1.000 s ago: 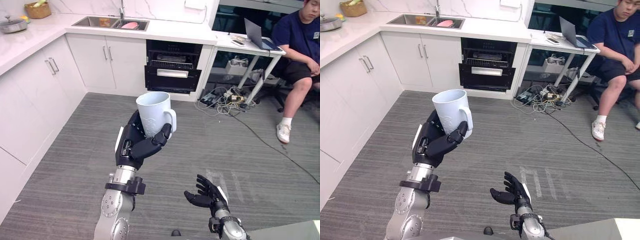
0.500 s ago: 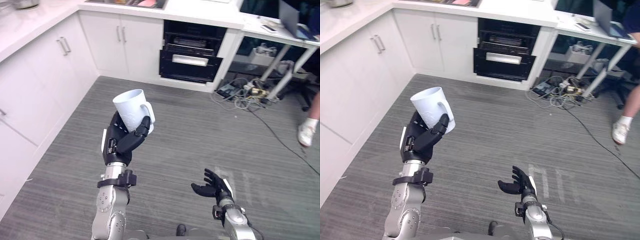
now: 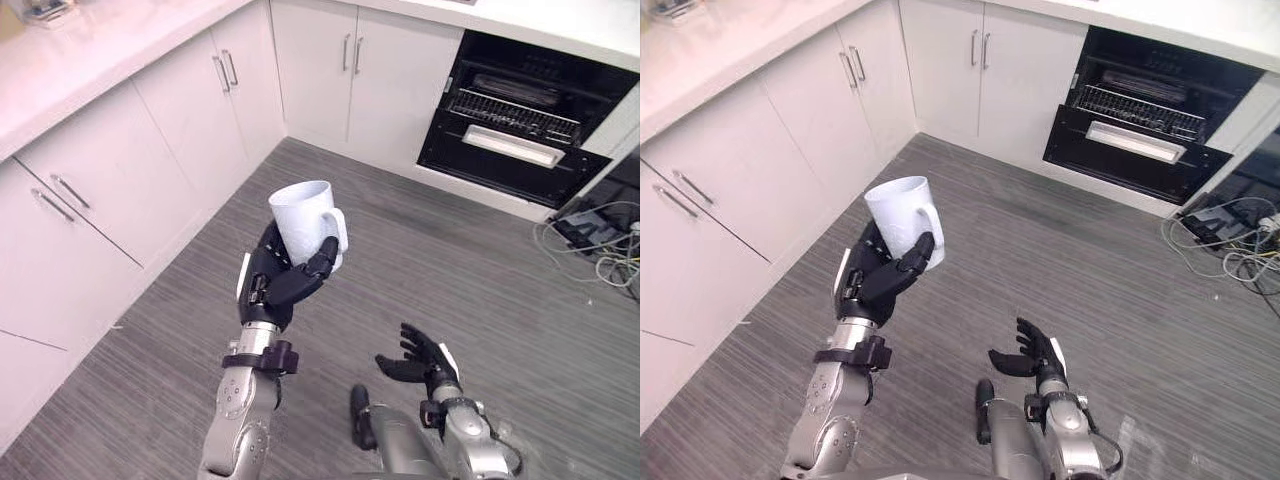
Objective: Walk over to the sink, pick up the cup, carry it to the dishwasher, place the cup inside the dishwasher, then close the dishwasher door
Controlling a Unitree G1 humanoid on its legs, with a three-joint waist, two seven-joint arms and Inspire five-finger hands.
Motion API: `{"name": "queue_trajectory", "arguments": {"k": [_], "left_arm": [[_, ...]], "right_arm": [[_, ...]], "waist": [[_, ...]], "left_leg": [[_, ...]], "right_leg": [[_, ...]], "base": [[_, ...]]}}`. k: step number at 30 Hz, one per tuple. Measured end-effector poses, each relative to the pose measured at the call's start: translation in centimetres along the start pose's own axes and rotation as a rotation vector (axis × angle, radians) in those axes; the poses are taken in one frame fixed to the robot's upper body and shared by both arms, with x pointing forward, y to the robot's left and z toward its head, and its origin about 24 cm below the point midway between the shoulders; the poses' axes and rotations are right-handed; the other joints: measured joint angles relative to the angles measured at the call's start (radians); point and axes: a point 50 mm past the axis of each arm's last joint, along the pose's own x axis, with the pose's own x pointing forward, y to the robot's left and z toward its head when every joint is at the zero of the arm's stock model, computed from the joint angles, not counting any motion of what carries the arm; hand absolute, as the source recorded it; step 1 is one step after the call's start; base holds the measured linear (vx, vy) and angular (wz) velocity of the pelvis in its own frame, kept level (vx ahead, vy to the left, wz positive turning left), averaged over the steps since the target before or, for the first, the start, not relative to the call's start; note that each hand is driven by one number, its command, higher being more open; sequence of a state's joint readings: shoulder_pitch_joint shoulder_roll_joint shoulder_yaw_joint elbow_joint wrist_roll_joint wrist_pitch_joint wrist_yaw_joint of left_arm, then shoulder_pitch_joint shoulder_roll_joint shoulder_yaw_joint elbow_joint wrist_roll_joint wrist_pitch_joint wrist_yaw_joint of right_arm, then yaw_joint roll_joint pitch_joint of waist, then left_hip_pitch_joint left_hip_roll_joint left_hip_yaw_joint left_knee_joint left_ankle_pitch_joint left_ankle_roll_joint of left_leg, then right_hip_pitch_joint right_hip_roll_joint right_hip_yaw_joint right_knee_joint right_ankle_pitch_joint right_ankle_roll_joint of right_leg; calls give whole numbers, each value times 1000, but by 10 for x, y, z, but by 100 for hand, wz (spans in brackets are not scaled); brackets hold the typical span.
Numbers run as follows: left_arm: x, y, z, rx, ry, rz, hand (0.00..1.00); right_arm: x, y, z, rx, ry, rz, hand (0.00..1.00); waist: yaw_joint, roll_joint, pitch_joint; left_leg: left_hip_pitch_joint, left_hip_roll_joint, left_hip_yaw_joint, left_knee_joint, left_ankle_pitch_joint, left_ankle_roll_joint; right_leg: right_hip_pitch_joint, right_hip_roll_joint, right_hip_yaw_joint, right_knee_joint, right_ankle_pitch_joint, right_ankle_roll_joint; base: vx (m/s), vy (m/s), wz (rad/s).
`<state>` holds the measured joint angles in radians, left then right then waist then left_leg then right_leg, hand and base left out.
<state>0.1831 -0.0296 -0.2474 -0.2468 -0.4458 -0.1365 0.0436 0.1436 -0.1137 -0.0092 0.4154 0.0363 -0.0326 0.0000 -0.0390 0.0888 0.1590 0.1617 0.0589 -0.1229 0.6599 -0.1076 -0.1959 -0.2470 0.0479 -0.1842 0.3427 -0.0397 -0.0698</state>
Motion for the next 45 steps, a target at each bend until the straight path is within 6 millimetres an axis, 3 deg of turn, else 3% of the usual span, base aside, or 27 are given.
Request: {"name": "queue_trajectory", "arguments": {"k": [1,3,6,8,11,12,13,14,16,17,18,20,22,23,25,28,30,31,32,33,35,36,37,39,42,44,45], "left_arm": [[0,0,0,-1,-2,-3,30],[0,-8,7,-12,-31,-42,30],[-3,-5,6,-7,-24,-42,30],[-6,2,7,2,-23,-10,30],[-6,7,6,10,-18,7,30],[-6,6,6,10,-19,1,30],[-6,6,6,7,-19,-1,30],[-7,6,6,13,-17,-3,30],[-7,9,7,37,-8,-9,30],[-7,9,6,37,-5,-11,30],[-8,9,5,48,5,-12,30],[-8,12,5,80,21,-19,30],[-9,14,6,103,28,-28,30],[-7,12,6,104,25,-38,30],[-4,2,4,106,31,-96,30],[-4,-3,1,104,47,-126,30],[-5,-3,0,108,54,-132,30],[-5,-3,-3,107,64,-128,30],[-6,-3,-6,99,75,-124,30],[-6,-2,-10,96,90,-116,30],[-6,-2,-13,91,104,-110,30],[-8,-2,-15,81,112,-98,30],[-9,-2,-17,75,115,-91,30],[-13,-1,-17,77,116,-82,30],[-14,-1,-17,65,115,-75,30],[-14,-1,-16,61,110,-66,30],[-14,1,-15,62,105,-55,30]], "right_arm": [[-2,4,1,6,-12,9,90],[-4,9,7,23,-44,9,90],[-2,13,8,40,-43,6,90],[5,15,6,37,-20,15,90],[7,13,-5,28,35,11,90],[6,9,-9,18,53,3,90],[5,3,-13,2,71,-6,90],[4,4,-14,4,80,-6,90],[1,8,-21,21,100,-1,90],[1,8,-22,21,104,-4,90],[0,7,-25,26,119,-10,90],[-2,8,-32,47,146,-15,90],[-3,11,-36,57,166,-11,90],[-3,13,-37,58,167,0,90],[-3,23,-34,78,157,23,90],[-1,31,-31,73,146,50,90],[1,36,-26,61,131,74,90],[1,35,-27,52,133,73,90],[1,31,-27,37,134,66,90],[2,28,-26,26,130,61,90],[1,25,-19,21,96,57,90],[-3,24,-13,17,58,60,90],[-6,25,-2,19,3,63,90],[-7,27,14,23,-70,63,90],[-5,29,31,27,-147,63,90],[-4,30,32,30,-149,66,90],[-3,31,31,27,-144,70,90]], "waist": [[0,-1,0],[30,-2,0],[72,-14,3],[84,-21,7],[80,-32,14],[77,-27,11],[79,-11,0],[78,-29,1],[64,-93,-16],[62,-95,-16],[60,-96,-16],[47,-108,-13],[20,-98,-13],[19,-94,-13],[15,-98,-14],[-1,-99,-15],[-7,-116,-25],[-18,-126,-36],[-25,-102,-41],[-30,-80,-52],[-29,-76,-49],[-22,-73,-46],[-1,-68,-42],[20,-69,-42],[40,-76,-45],[52,-84,-39],[54,-88,-37]], "left_leg": [[-44,23,36,113,55,-1],[-245,153,219,469,-27,86],[-407,216,347,478,-136,155],[-466,204,385,287,-183,158],[-493,133,381,-97,-139,147],[-490,114,381,-218,-76,149],[-463,108,378,-291,83,191],[-453,92,381,-287,104,221],[-447,26,390,-283,45,249],[-442,18,390,-280,30,255],[-411,-2,392,-293,6,261],[-311,-54,391,-365,-10,278],[-195,-83,376,-446,-24,292],[-156,-84,375,-478,-26,282],[-72,-84,377,-544,-37,268],[-1,-82,400,-582,-62,250],[65,-92,443,-596,-117,218],[100,-104,442,-594,-148,195],[115,-87,440,-590,-164,187],[111,-58,435,-550,-177,166],[50,-4,432,-321,-198,135],[-24,56,428,-65,-172,105],[-92,139,436,217,-150,97],[-183,197,434,398,-165,123],[-340,217,413,364,-202,173],[-403,167,351,199,-218,179],[-418,111,284,47,-211,168]], "right_leg": [[52,5,6,-36,-11,4],[201,57,30,-159,-25,0],[326,57,77,-248,-30,-6],[372,32,112,-273,-42,4],[429,-30,136,-275,-97,52],[448,-44,143,-272,-125,81],[474,-53,159,-265,-164,110],[486,-68,162,-262,-178,117],[489,-133,147,-234,-190,125],[479,-139,144,-199,-190,126],[426,-155,141,-45,-199,147],[304,-213,135,301,-176,232],[170,-231,113,554,-195,200],[118,-222,88,559,-207,180],[-5,-197,-19,424,-232,136],[-51,-164,-114,222,-215,108],[-54,-116,-199,-44,-43,54],[-42,-111,-192,-76,101,-38],[-38,-94,-199,-54,102,-55],[-29,-70,-194,-43,67,-55],[23,-37,-180,-54,32,-62],[88,-5,-159,-87,12,-66],[174,36,-116,-110,-16,-73],[256,60,-49,-133,-51,-77],[316,47,38,-159,-84,-75],[349,19,92,-163,-88,-48],[364,-6,128,-167,-98,-32]], "base": [[413,-108,15],[516,-143,-14],[369,-49,-43],[386,59,-50],[446,195,-26],[432,249,-19],[446,263,-20],[440,270,-7],[446,250,24],[445,230,23],[426,229,12],[406,217,17],[357,148,26],[379,118,16],[492,68,-2],[451,-9,-22],[593,-60,-47],[598,-99,-29],[607,-141,-14],[466,-134,-23],[526,-186,-32],[724,-189,-70],[522,-106,-86],[409,-27,-98],[386,58,-88],[339,144,-77],[392,222,-82]]}}
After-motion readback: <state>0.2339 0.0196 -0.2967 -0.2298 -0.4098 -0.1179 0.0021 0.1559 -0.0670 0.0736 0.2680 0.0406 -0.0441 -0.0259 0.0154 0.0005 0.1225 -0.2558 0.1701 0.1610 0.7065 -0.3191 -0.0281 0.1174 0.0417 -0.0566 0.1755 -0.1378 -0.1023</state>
